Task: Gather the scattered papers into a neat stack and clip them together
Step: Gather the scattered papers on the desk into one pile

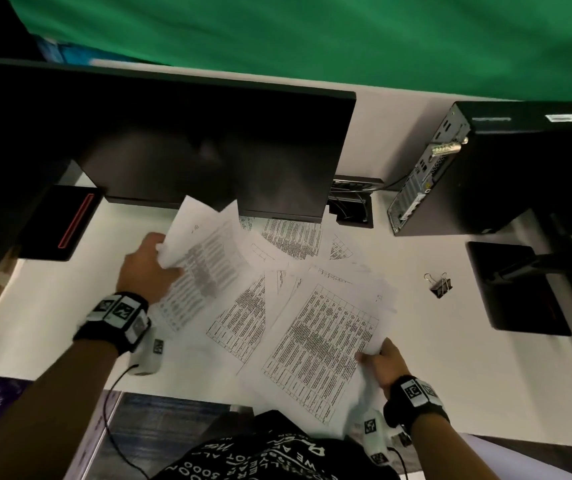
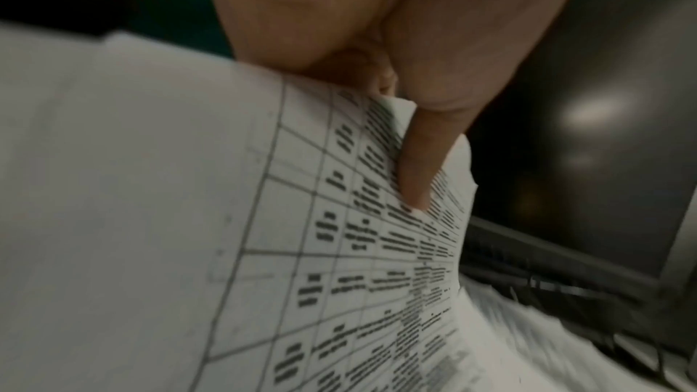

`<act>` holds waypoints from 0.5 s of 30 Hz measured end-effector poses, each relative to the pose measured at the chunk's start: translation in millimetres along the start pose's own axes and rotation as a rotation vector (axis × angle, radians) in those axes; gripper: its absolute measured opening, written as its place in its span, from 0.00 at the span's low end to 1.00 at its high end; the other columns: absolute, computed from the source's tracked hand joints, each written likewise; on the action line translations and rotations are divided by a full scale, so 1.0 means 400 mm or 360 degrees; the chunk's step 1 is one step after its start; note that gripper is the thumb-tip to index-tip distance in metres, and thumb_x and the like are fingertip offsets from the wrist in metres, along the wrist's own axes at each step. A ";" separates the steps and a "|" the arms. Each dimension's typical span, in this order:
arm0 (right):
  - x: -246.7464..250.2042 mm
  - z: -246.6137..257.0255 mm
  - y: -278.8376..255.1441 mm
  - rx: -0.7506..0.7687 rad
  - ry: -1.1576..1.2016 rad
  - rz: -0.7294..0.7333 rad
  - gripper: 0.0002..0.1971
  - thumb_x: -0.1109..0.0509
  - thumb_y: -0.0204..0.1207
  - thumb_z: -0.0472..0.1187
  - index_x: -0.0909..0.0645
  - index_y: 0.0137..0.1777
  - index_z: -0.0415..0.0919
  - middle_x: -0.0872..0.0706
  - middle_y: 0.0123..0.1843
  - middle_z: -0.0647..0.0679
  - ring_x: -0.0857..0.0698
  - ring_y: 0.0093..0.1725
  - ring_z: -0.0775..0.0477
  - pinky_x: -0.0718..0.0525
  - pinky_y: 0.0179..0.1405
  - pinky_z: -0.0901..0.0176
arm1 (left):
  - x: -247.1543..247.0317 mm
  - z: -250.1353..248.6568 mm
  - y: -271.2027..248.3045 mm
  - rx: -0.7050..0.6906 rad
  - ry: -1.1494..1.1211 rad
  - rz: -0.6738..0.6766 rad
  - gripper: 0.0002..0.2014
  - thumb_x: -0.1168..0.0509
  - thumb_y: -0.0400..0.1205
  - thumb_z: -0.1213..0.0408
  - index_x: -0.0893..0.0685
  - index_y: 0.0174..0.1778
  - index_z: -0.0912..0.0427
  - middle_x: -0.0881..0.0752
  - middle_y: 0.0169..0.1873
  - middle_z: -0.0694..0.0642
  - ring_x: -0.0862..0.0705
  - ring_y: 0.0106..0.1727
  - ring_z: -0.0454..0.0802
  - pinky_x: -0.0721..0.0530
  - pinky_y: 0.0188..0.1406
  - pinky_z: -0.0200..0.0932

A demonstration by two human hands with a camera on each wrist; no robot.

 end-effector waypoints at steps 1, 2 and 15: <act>0.001 0.001 -0.003 -0.0024 0.0032 -0.0013 0.24 0.21 0.66 0.33 0.18 0.62 0.48 0.11 0.60 0.45 0.14 0.63 0.36 0.21 0.69 0.29 | 0.039 -0.025 -0.009 -0.0083 -0.0018 -0.0018 0.26 0.23 0.72 0.66 0.25 0.64 0.54 0.17 0.51 0.56 0.20 0.45 0.56 0.20 0.42 0.46; 0.002 0.000 -0.005 -0.0037 0.0076 -0.0029 0.24 0.22 0.68 0.30 0.18 0.64 0.45 0.10 0.60 0.44 0.14 0.63 0.35 0.21 0.69 0.29 | 0.077 -0.048 -0.020 -0.0160 -0.0035 -0.0029 0.25 0.22 0.72 0.65 0.23 0.63 0.54 0.17 0.49 0.53 0.20 0.45 0.54 0.21 0.42 0.45; 0.018 0.017 -0.063 -0.0081 0.0329 -0.0153 0.32 0.29 0.81 0.47 0.34 0.81 0.36 0.24 0.77 0.44 0.24 0.75 0.33 0.28 0.77 0.40 | -0.116 -0.007 -0.026 0.0126 -0.0930 0.0438 0.33 0.16 0.61 0.53 0.16 0.60 0.60 0.10 0.54 0.59 0.11 0.54 0.58 0.14 0.57 0.62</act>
Point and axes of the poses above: each hand's wrist, its own y-axis towards the middle knuckle, its own x-axis out of the back of the hand, z = x × y, the point moved 3 cm from there along y, towards the middle knuckle
